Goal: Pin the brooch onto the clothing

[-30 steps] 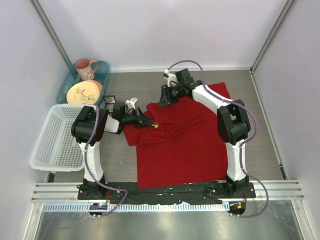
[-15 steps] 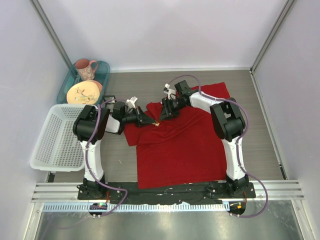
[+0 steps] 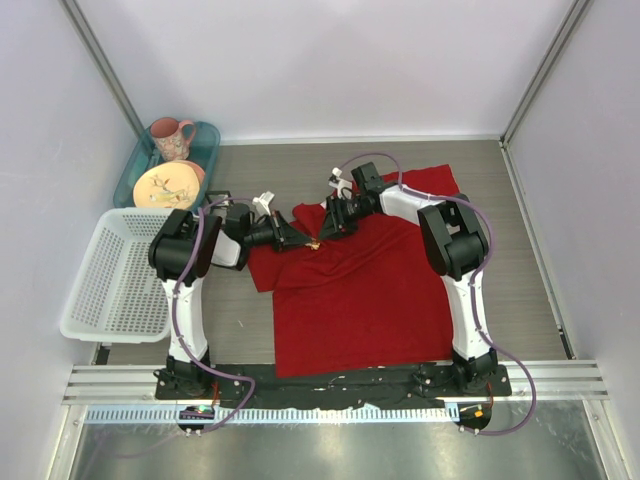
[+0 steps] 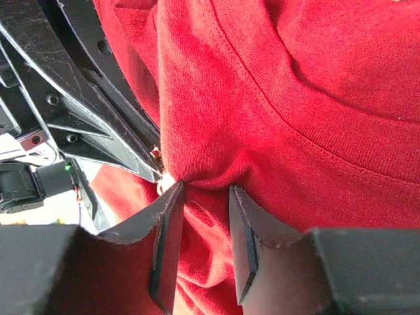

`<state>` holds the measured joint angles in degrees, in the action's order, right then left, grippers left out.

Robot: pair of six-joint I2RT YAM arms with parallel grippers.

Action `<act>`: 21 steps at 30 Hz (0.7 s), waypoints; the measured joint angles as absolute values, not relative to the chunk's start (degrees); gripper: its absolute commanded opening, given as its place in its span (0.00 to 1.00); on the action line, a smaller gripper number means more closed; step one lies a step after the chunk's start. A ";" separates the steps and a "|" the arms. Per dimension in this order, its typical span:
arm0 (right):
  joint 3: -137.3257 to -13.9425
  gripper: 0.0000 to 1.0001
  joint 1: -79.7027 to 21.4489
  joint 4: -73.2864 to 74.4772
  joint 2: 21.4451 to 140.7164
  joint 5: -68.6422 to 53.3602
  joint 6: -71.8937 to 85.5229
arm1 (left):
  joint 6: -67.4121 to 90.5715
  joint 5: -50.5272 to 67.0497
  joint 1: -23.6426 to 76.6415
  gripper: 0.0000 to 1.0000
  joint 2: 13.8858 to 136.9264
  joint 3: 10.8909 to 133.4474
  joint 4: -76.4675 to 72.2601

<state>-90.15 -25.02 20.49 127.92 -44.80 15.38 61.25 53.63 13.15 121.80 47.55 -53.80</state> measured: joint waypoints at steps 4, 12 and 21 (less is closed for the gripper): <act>-89.76 0.36 -25.02 18.57 127.92 -46.15 16.67 | 62.48 53.82 13.10 0.00 121.99 47.55 -55.48; -89.38 0.32 -24.95 16.16 127.92 -49.30 17.63 | 65.25 54.89 13.08 0.00 123.31 47.55 -60.29; -87.92 0.01 -24.27 12.12 127.92 -54.04 19.27 | 67.33 56.23 12.78 0.02 123.81 47.33 -64.07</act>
